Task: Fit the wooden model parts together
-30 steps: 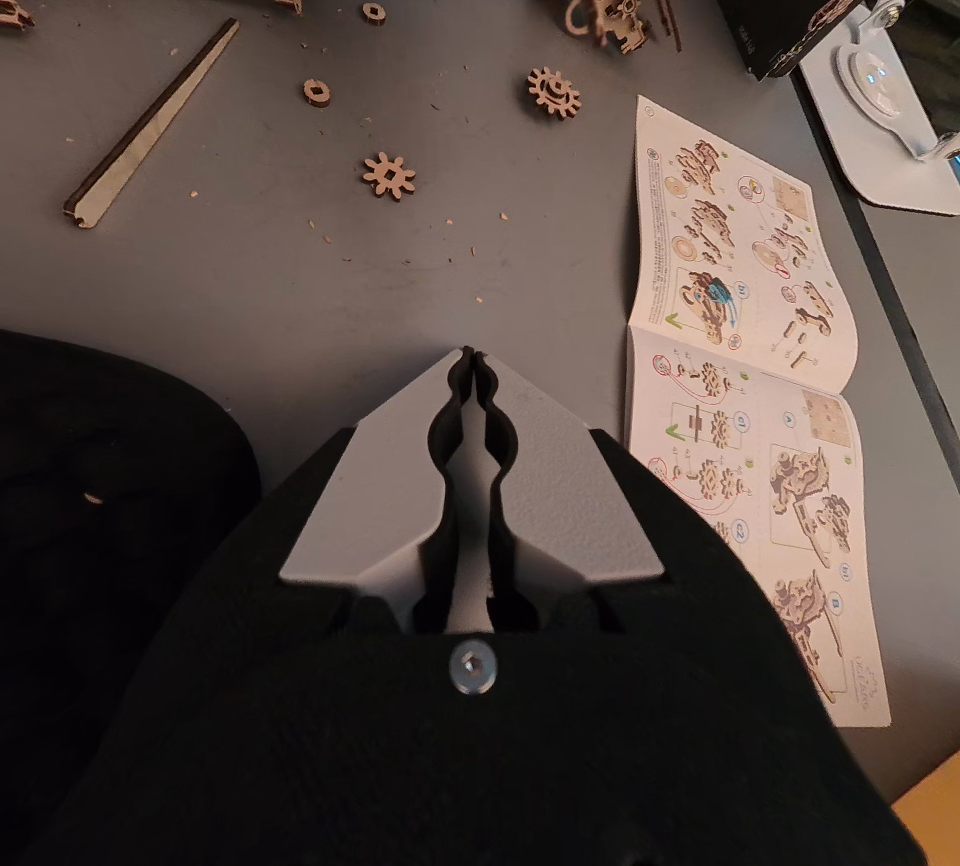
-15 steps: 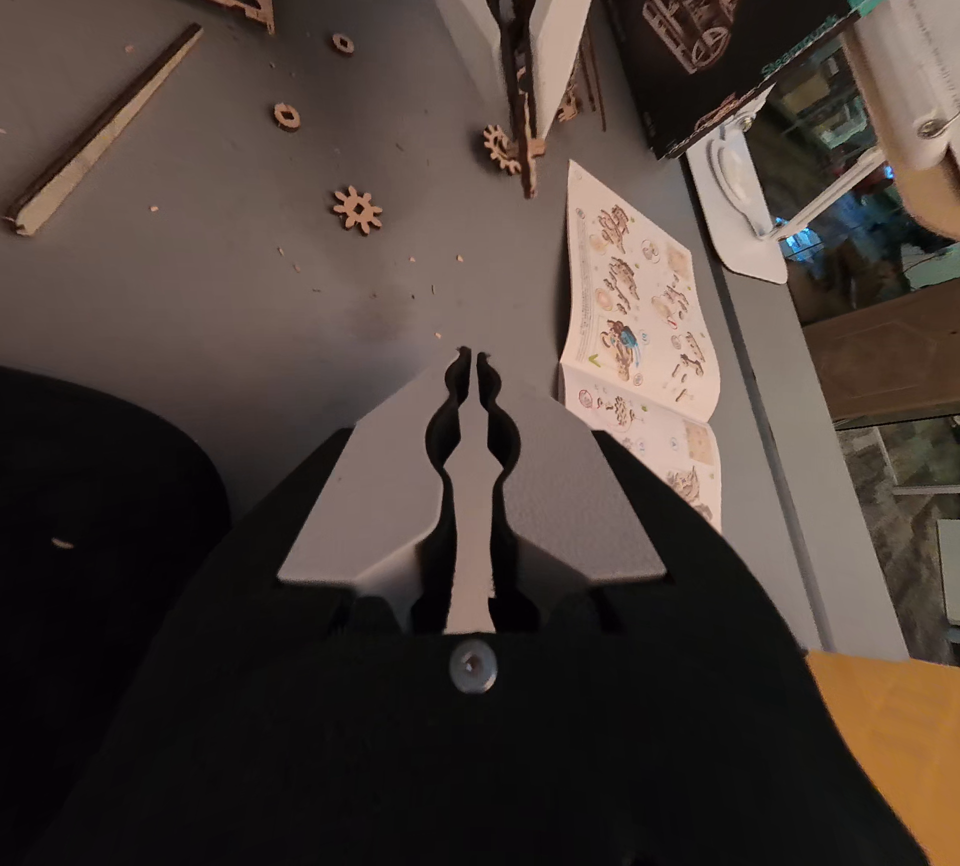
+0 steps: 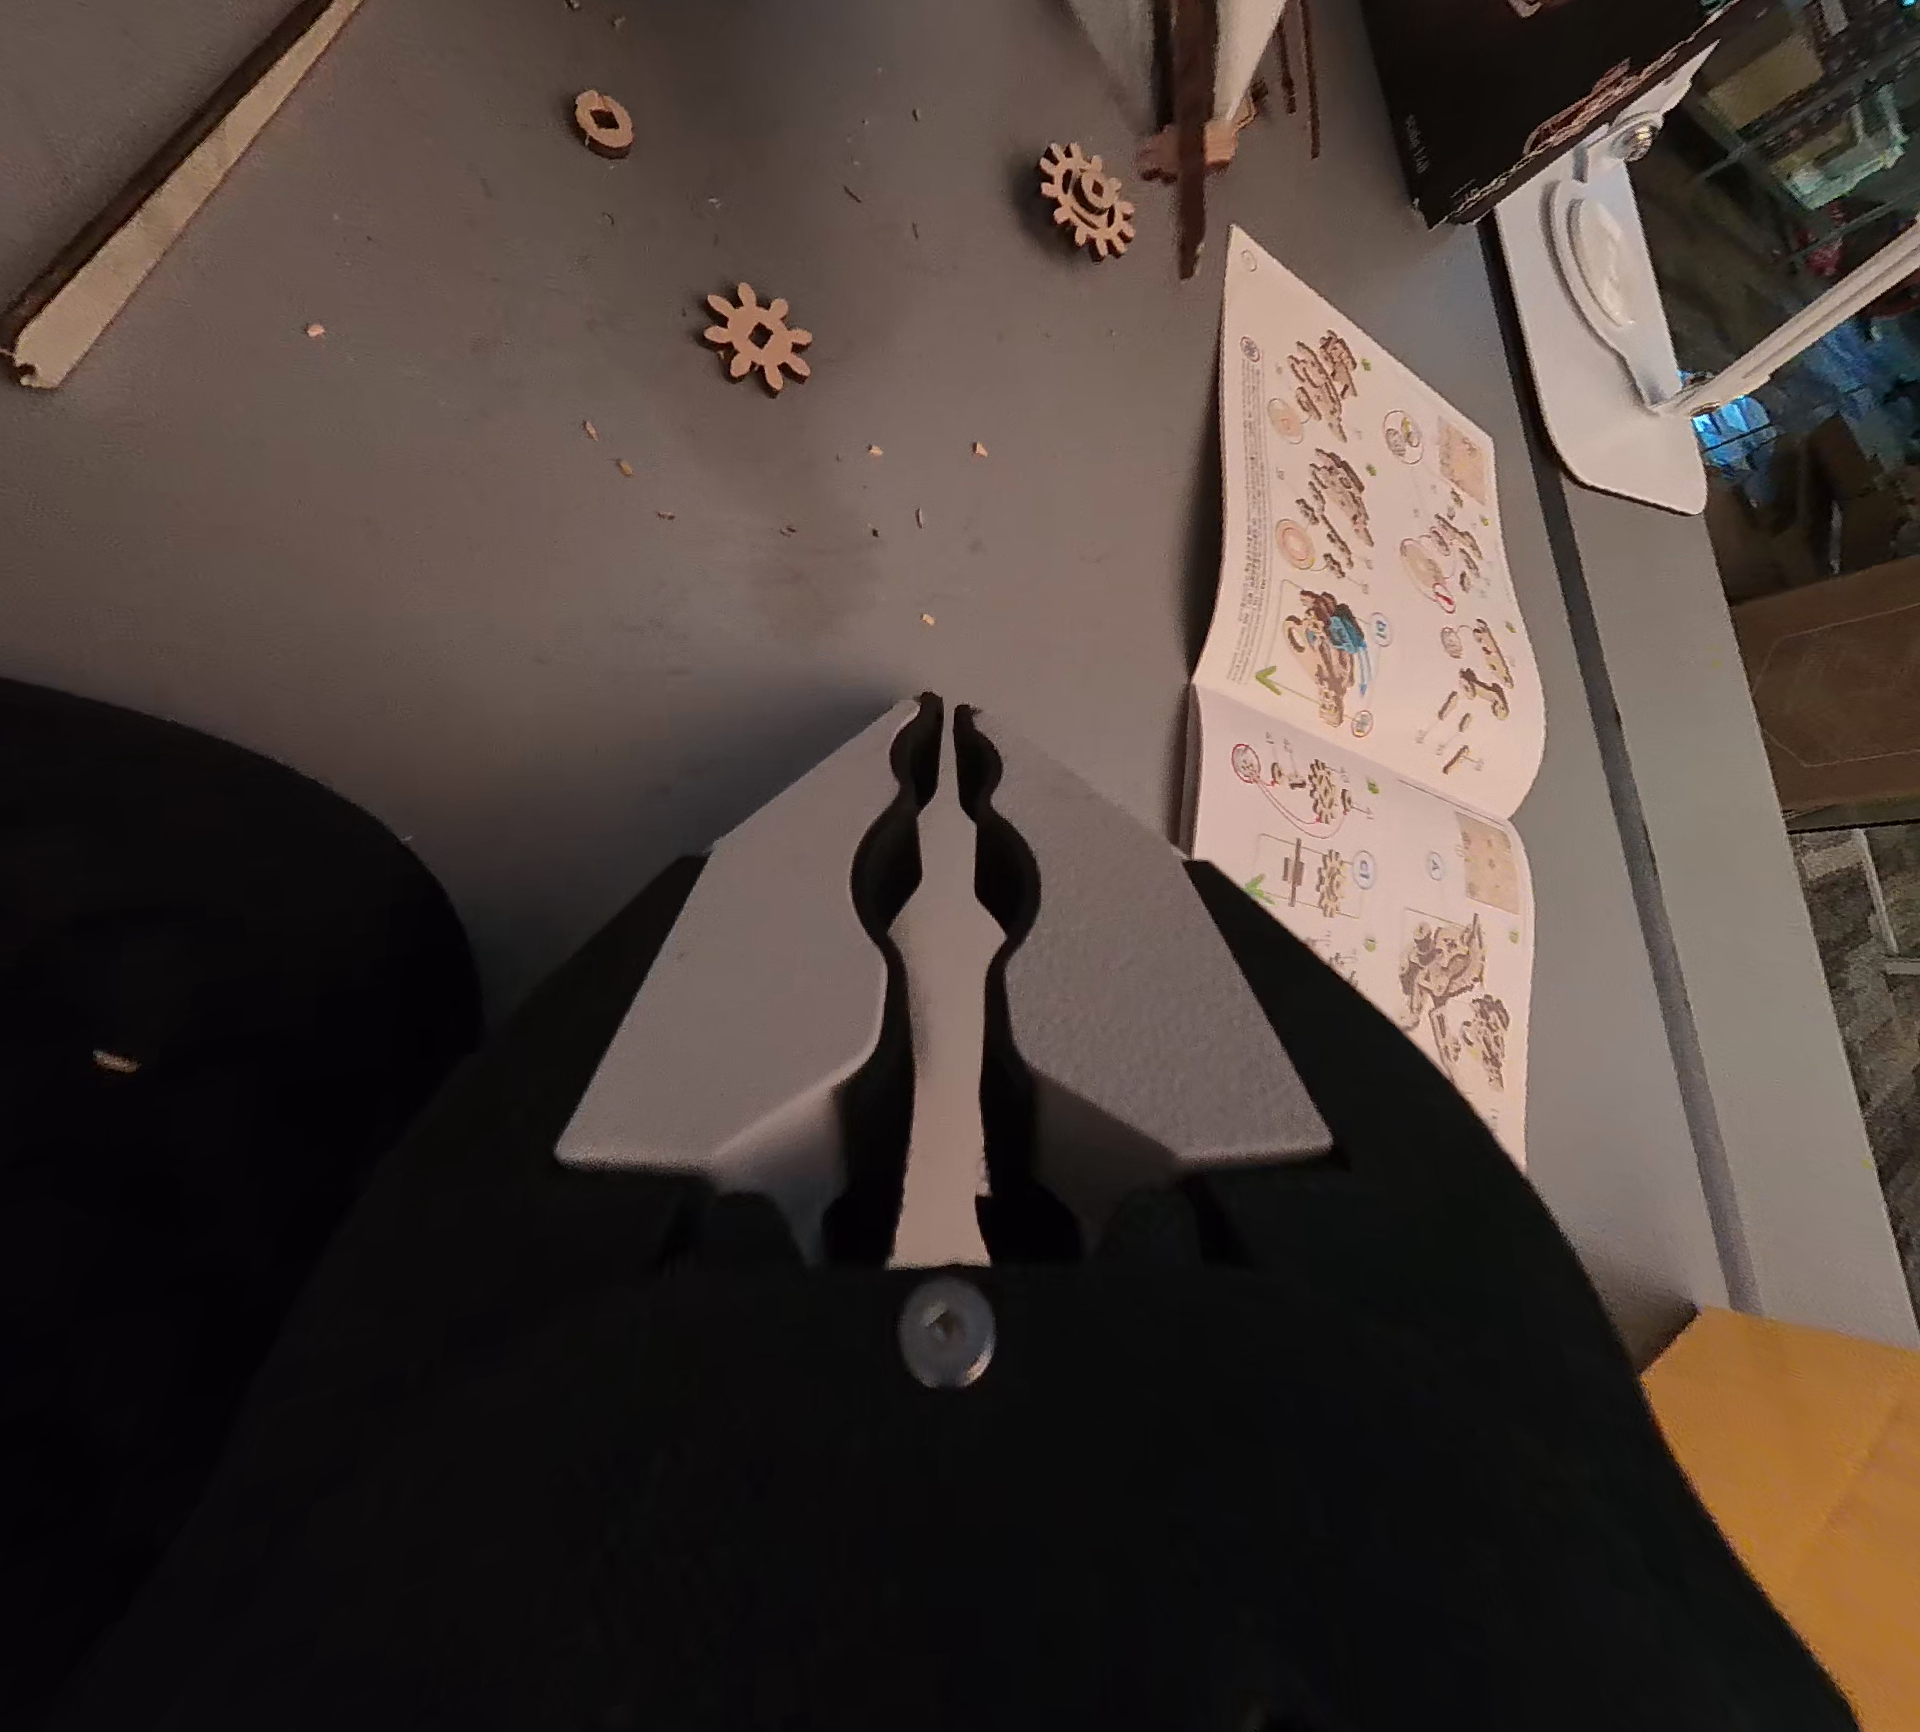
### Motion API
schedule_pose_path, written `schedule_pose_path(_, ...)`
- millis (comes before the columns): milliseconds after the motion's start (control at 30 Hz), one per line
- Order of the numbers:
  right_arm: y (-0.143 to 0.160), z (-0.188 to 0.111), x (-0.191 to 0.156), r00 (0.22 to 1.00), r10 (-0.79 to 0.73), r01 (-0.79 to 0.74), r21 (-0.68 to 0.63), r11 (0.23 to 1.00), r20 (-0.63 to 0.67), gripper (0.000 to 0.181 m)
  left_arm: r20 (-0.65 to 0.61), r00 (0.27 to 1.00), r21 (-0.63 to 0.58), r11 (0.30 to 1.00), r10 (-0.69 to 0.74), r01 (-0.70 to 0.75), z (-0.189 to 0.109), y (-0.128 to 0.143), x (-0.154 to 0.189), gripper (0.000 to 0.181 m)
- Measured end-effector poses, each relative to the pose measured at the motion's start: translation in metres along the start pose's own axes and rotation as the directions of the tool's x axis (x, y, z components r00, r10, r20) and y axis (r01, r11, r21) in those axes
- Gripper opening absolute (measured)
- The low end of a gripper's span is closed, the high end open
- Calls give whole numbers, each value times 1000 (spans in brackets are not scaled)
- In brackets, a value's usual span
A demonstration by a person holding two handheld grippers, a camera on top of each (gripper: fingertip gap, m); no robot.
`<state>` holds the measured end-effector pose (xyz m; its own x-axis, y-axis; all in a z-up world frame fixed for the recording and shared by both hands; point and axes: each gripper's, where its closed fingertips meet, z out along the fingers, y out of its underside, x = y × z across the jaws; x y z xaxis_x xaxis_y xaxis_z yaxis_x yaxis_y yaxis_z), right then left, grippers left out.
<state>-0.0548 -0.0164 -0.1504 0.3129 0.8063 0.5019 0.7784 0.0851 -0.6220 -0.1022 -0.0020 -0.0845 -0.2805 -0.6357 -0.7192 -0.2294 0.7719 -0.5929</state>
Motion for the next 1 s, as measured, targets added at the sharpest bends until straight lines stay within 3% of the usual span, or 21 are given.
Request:
schedule_pose_path(33, 1, 0, -1, 1000, 1, -1, -3, 1000, 4, 0, 2, 1000, -2, 1000, -5, 5, 0, 1, -1, 0)
schedule_pose_path(367, 3, 2, -3, 999, 22, -22, -4, 1000, 26, 0, -15, 982, -52, 981, -190, 189, -2, 11, -8, 0)
schedule_pose_path(567, -1, 2, -3, 997, 64, -64, 8, 998, 40, 0, 48, 972, -56, 971, -228, 231, -13, 17, -29, 0)
schedule_pose_path(633, -28, 2, -4, 989, 132, -138, 95, 986, 65, 3, 63, 971, -61, 970, -232, 236, -19, 18, -37, 0)
schedule_pose_path(700, -73, 4, -21, 952, 230, -271, 206, 940, 202, 11, 74, 969, -79, 968, -234, 239, -25, 20, -43, 0)
schedule_pose_path(767, -99, 16, -36, 910, 300, -364, 203, 909, 287, 16, 86, 968, -85, 966, -236, 243, -30, 20, -49, 0)
schedule_pose_path(900, -96, 37, -50, 927, 251, -288, 99, 953, 280, 18, 101, 964, -48, 967, -246, 252, -38, 11, -57, 0)
schedule_pose_path(1000, -98, 42, -60, 889, 251, -296, 60, 953, 383, 18, 67, 960, -30, 961, -271, 273, -40, 5, -56, 0)
